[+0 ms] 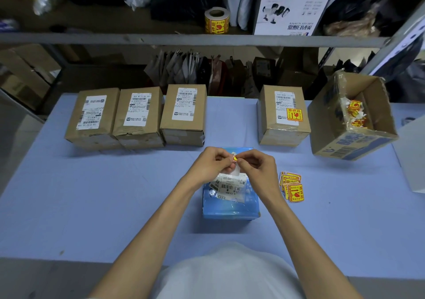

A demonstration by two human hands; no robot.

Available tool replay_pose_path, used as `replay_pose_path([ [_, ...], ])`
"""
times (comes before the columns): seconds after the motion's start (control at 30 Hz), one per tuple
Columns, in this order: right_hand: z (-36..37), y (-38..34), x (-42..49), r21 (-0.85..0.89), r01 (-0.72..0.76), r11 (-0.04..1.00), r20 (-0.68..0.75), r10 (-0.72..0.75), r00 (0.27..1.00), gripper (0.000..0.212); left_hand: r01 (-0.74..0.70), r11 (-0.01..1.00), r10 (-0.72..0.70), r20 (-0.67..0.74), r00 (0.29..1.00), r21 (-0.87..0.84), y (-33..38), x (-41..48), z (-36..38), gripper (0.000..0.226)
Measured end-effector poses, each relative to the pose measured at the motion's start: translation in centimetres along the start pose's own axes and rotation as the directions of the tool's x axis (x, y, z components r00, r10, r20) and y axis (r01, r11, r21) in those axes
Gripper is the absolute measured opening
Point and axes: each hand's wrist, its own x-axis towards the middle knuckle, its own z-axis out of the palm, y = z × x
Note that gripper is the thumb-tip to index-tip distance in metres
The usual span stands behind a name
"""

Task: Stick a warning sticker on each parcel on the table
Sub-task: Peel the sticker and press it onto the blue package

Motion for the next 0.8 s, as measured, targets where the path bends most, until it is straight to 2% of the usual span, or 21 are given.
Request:
replay_pose_path([
  [0.27, -0.16, 0.27, 0.13, -0.001, -0.016, 1.000, 0.027, 0.016, 1.000, 0.014, -0.036, 0.998, 0.038, -0.036, 0.999, 0.053, -0.02, -0.09, -0.02, 0.013],
  [0.6, -0.30, -0.04, 0.06, -0.032, -0.013, 0.999, 0.046, 0.014, 0.999, 0.008, -0.056, 0.989, 0.065, -0.063, 0.996, 0.134, -0.35, -0.09, 0.11, 0.012],
  [0.8, -0.15, -0.37, 0.05, -0.051, 0.012, 0.999, 0.036, -0.010, 0.999, 0.009, -0.055, 0.992, 0.067, -0.102, 0.993, 0.116, -0.40, 0.01, 0.30, 0.008],
])
